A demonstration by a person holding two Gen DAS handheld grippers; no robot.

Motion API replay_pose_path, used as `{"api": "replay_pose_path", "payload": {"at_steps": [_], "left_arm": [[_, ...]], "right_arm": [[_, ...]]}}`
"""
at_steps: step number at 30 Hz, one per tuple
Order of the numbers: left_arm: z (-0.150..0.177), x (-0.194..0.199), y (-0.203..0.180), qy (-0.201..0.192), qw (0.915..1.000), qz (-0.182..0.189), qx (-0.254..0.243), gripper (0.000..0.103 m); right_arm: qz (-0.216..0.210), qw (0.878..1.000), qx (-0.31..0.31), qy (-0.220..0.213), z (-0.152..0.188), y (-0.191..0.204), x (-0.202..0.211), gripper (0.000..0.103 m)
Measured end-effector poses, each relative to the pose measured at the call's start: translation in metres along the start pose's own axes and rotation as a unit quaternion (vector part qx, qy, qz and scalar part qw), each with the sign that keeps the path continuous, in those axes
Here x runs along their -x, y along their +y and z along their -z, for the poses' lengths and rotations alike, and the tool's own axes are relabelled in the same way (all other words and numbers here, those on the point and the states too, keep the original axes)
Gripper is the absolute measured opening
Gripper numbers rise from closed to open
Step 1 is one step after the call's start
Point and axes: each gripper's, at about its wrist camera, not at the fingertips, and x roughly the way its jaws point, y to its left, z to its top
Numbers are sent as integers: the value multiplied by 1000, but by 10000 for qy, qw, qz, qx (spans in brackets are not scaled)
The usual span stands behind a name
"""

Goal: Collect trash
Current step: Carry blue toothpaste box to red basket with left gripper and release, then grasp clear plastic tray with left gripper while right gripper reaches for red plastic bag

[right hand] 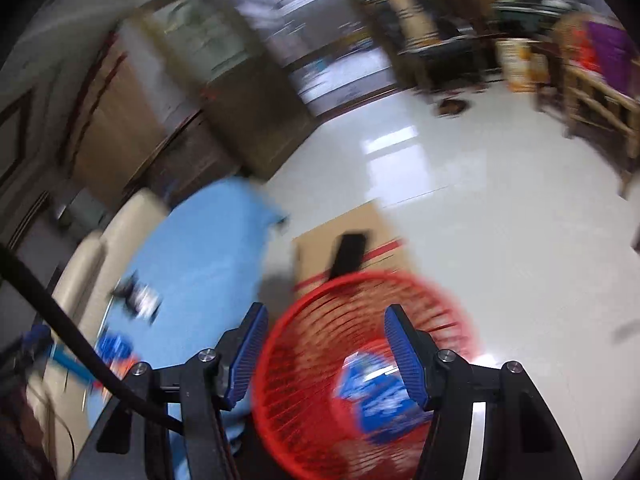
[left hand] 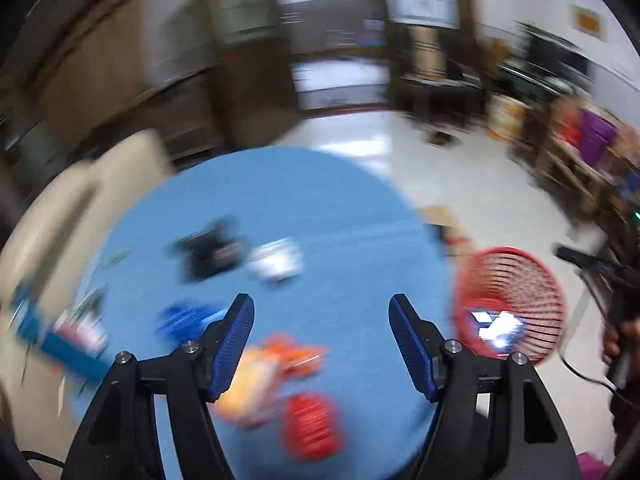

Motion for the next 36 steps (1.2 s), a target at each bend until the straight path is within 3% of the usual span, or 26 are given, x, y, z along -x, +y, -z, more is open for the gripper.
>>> {"api": "replay_pose_path", "payload": {"at_steps": [2,5,8,11,16,17,19,23,25,28,30,33,36], "left_arm": [[26,6,51,93,9975,-403,580,72],[70,6,111,328,9876,-722,1356,72],[109,2,149,600,9756,-876,1924,72],[140,-3,161,729,9687,-671,2274,72],[156,-19,155,859,9689,-440,2281,72],[158,-21,156,864,9680,-373,2327,72],[161,-23,159,862,9664,-279,2407,72],[163,-23,156,885,9676,-88,2363,72],[163,-25,149,910,9692,46,2289,72],[159,-31,135,954,9711,318,2165,72],[153,-36,122,1022,9714,527,2076,72],[141,-40,101,1117,9717,836,1904,72],[120,-43,75,1159,9714,1203,1687,73]], "right_arm": [[-301,9976,559,280,13,44,-14,64],[-803,9825,1534,688,39,115,-30,64],[-1342,9505,2638,942,76,193,-37,64],[-1723,9215,3336,996,105,257,-42,64],[-1986,8929,3879,1131,137,324,-62,64],[-1982,8865,4035,1096,145,334,-64,64],[-1584,8786,4389,1011,157,348,-77,64],[-1154,8850,4309,1336,164,331,-105,64],[-1315,9007,3944,1257,152,312,-101,64],[-491,9189,3783,1005,133,277,-100,64],[-187,9314,3458,1123,118,246,-106,64],[-240,9524,2839,1085,96,205,-97,65],[-212,9595,2670,871,86,187,-90,66]]}}
